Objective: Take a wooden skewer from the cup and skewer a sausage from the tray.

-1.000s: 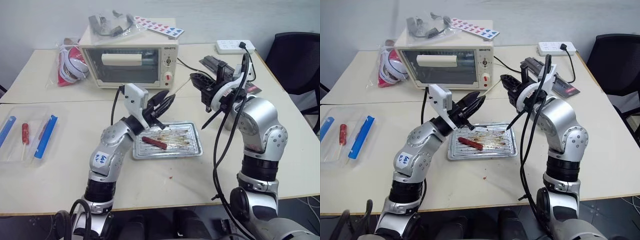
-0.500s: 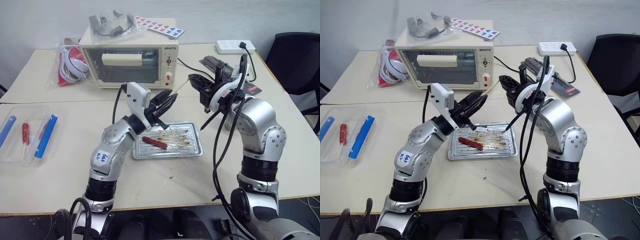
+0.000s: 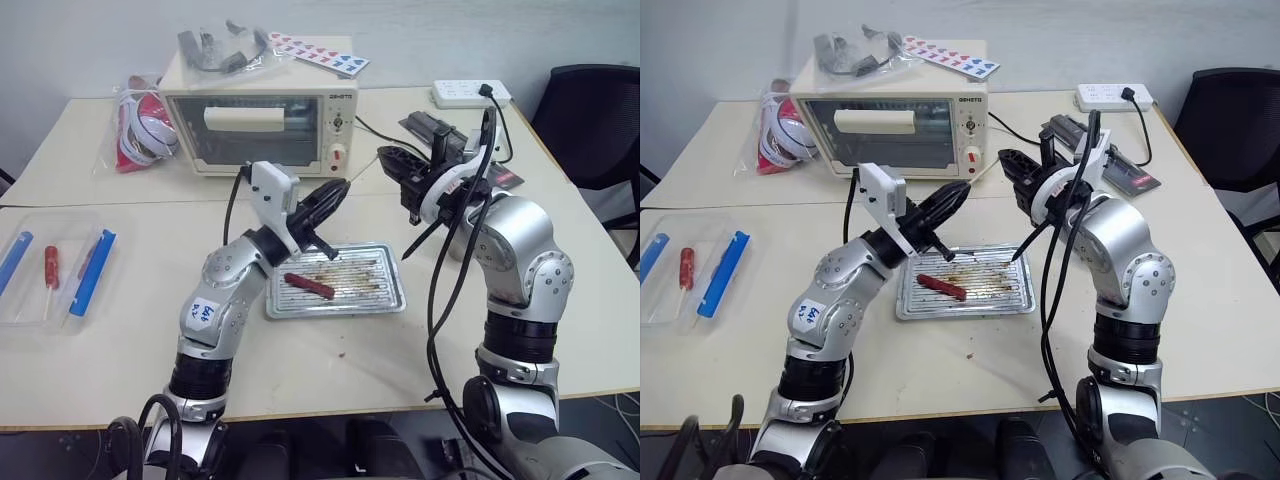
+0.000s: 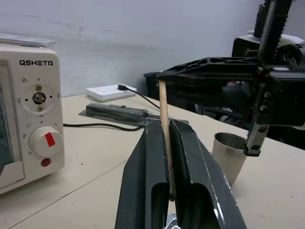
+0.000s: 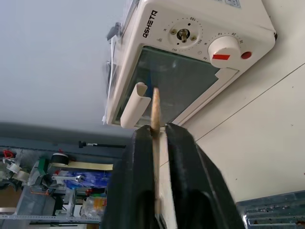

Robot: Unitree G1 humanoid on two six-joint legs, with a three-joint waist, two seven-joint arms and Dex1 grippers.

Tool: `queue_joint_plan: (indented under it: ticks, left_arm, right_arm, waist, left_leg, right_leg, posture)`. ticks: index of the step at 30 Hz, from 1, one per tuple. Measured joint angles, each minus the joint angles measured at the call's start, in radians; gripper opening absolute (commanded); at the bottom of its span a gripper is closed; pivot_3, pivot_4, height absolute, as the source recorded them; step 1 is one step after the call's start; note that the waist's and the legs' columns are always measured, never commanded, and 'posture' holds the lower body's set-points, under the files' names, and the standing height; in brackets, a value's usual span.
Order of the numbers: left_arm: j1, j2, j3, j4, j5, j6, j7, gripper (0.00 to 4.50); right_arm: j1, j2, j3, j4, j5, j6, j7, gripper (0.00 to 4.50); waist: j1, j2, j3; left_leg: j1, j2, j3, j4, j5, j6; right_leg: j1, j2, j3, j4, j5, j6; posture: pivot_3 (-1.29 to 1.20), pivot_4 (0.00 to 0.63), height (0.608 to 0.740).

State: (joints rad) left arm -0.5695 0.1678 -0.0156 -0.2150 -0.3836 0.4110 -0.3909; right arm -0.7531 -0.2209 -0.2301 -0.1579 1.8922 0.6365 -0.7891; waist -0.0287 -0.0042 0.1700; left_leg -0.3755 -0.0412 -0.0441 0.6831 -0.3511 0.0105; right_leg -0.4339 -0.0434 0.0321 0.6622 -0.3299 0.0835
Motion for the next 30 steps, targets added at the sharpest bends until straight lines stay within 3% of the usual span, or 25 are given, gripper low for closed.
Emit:
queue_joint_plan:
  ticks: [6, 9, 13, 18, 21, 27, 30]
  left_arm:
    - [0.002, 0.072, 0.044, -0.007, -0.015, 0.035, -0.020, 0.00]
    - [0.031, 0.125, 0.068, -0.031, -0.032, 0.072, -0.035, 0.00]
    - [0.080, 0.234, 0.129, -0.090, -0.070, 0.135, -0.073, 0.00]
    - [0.152, 0.349, 0.225, -0.152, -0.128, 0.193, -0.119, 0.00]
    - [0.243, 0.474, 0.296, -0.209, -0.177, 0.262, -0.175, 0.00]
    - [0.436, 0.684, 0.461, -0.321, -0.288, 0.363, -0.328, 0.00]
    - [0.492, 0.732, 0.544, -0.324, -0.311, 0.378, -0.381, 0.00]
  right_arm:
    - [0.005, -0.087, 0.030, 0.003, -0.027, 0.049, 0.034, 1.34]
    - [0.004, -0.184, 0.062, 0.003, -0.084, 0.127, 0.111, 1.34]
    - [-0.006, -0.323, 0.156, -0.013, -0.256, 0.260, 0.278, 1.34]
    - [-0.015, -0.411, 0.321, -0.120, -0.515, 0.350, 0.523, 1.34]
    - [-0.015, -0.478, 0.447, -0.205, -0.700, 0.367, 0.708, 1.34]
    - [-0.008, -0.495, 0.635, -0.238, -0.987, 0.323, 0.975, 1.34]
    - [-0.007, -0.470, 0.687, -0.221, -1.102, 0.296, 1.054, 1.34]
  waist:
    - [0.000, 0.000, 0.000]
    - [0.001, 0.000, 0.000]
    - [-0.001, 0.000, 0.000]
    - [0.002, 0.000, 0.000]
    - [0.003, -0.001, 0.001]
    - [0.002, -0.002, 0.001]
    - [0.003, -0.002, 0.002]
  left_leg:
    - [0.000, 0.000, 0.000, 0.000, 0.000, 0.000]
    - [0.000, 0.000, 0.000, 0.000, 0.000, 0.000]
    - [-0.001, 0.001, 0.000, -0.001, 0.000, 0.000]
    - [-0.002, 0.001, 0.000, -0.001, 0.000, 0.000]
    - [-0.003, 0.001, -0.001, -0.001, -0.001, 0.001]
    - [-0.003, 0.001, -0.001, -0.002, -0.001, 0.000]
    - [-0.003, 0.001, -0.001, -0.002, -0.001, 0.000]
  right_leg:
    - [0.000, 0.000, 0.000, -0.001, 0.000, 0.000]
    - [0.000, 0.000, 0.000, -0.001, 0.000, 0.000]
    - [-0.001, 0.000, 0.000, -0.002, 0.000, 0.000]
    - [-0.002, 0.000, 0.000, -0.003, 0.000, 0.000]
    - [-0.003, 0.000, 0.000, -0.004, 0.000, 0.000]
    - [-0.003, 0.000, 0.000, -0.007, 0.000, 0.000]
    - [-0.004, 0.000, 0.000, -0.007, 0.000, 0.000]
  posture:
    - [0.00, 0.150, 0.740]
    - [0.00, 0.150, 0.740]
    - [0.00, 0.150, 0.740]
    - [0.00, 0.150, 0.740]
    - [0.00, 0.150, 0.740]
    - [0.00, 0.150, 0.740]
    - [0.00, 0.150, 0.740]
